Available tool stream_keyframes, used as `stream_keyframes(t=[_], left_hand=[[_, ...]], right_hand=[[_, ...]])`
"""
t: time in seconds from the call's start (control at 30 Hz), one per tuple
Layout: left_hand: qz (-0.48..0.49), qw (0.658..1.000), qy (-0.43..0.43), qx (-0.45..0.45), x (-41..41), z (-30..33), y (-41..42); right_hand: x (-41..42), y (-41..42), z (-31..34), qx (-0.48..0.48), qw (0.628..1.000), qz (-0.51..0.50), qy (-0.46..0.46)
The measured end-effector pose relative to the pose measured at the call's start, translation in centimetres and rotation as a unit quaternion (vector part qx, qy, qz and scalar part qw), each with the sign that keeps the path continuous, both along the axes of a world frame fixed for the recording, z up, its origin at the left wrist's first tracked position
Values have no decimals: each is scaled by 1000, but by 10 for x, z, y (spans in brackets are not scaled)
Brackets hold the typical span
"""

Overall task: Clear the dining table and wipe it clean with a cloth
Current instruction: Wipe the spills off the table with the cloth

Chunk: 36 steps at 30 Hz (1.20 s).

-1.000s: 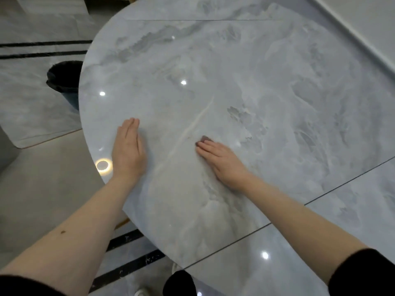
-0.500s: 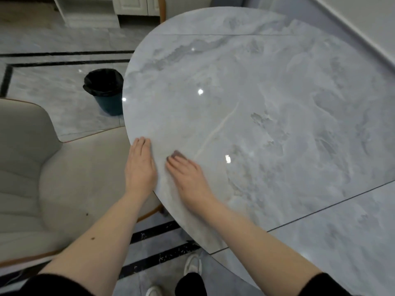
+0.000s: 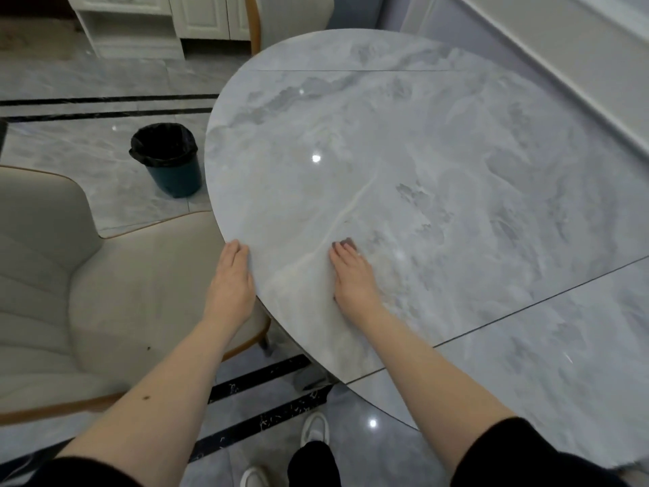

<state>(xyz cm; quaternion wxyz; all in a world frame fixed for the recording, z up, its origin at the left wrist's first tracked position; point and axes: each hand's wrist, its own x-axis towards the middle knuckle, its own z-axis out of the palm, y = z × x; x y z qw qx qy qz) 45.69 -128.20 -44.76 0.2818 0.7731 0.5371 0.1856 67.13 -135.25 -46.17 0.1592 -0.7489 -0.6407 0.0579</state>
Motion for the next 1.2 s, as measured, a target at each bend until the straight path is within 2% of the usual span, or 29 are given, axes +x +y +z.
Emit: stream_keyframes(t=[0.1,0.2,0.27,0.33,0.43,0.53,0.63,0.7,0.77,0.9,1.03,1.2], left_hand=[[-2,1000,7,-20,0,4,-13],[-1,998,14,-53,-4,15,-26],[-3,997,15,-76,-7,25,-34],[-2,995,-1,-99,-10,36,-41],[23,987,-32,-153,-14,54,-52],[38,978,-85,-187,-23,70,-67],[87,964,-159,-196,-33,87,-87],[123,947,-213,-206,-40,101,-103],[150,927,-264,-221,-46,115,-114],[209,879,-356,-240,-83,145,-126],[225,871,-379,-216,-139,173,-119],[283,859,-401,-145,-246,208,-91]], right_hand=[[-45,-24,-13,14,996,87,16],[-72,-51,-13,18,986,143,78],[-78,-62,-2,64,978,113,164],[-84,-70,26,54,949,27,310],[-88,-72,63,-49,849,-90,519],[-93,-65,94,-63,735,-136,661],[-107,-62,119,-75,631,-140,759],[-122,-65,134,-88,594,-130,789],[-136,-66,146,-91,583,-116,799],[-177,-61,165,-109,613,-79,779],[-233,-46,195,-139,615,-33,776],[-339,-6,224,-172,592,45,786]])
